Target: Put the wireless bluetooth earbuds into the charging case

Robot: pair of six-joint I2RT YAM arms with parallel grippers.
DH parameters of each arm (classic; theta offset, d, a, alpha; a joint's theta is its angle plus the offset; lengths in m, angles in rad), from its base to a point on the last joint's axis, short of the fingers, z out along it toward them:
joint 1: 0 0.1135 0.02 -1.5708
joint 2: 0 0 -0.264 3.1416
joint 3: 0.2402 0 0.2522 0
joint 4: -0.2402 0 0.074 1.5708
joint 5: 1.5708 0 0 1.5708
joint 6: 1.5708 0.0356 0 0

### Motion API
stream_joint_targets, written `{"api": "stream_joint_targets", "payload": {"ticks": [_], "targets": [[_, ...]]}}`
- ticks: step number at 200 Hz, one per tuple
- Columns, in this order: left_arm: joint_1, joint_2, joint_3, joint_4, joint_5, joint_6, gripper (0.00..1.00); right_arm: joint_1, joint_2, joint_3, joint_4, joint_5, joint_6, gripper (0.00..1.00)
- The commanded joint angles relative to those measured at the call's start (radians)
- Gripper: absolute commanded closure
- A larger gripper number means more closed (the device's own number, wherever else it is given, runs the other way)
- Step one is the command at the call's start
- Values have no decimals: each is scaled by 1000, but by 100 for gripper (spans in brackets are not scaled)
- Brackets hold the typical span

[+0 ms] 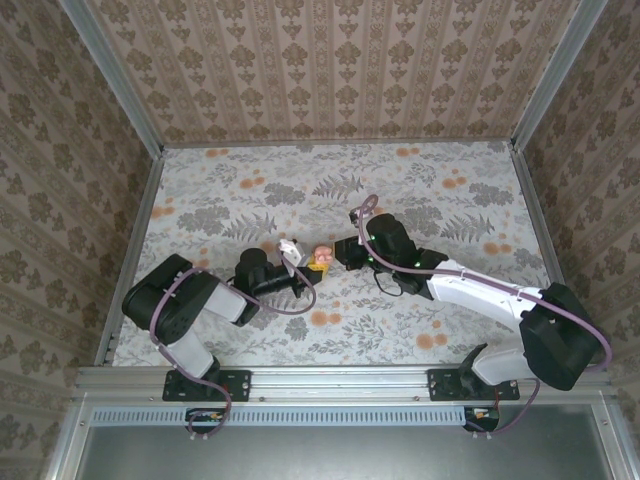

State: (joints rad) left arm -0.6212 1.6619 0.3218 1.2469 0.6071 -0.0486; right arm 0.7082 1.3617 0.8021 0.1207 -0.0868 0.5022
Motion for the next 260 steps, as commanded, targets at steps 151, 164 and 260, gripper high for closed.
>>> {"api": "stream_joint_targets", "payload": {"ticks": [151, 164, 260], "targets": [[-3, -92, 32, 48, 42, -94, 87, 25, -8, -64, 181, -94, 32, 82], [-3, -100, 33, 48, 42, -97, 87, 26, -10, -68, 183, -100, 32, 82], [-3, -162, 26, 47, 2, -105, 87, 28, -35, -102, 191, -101, 30, 82]]}}
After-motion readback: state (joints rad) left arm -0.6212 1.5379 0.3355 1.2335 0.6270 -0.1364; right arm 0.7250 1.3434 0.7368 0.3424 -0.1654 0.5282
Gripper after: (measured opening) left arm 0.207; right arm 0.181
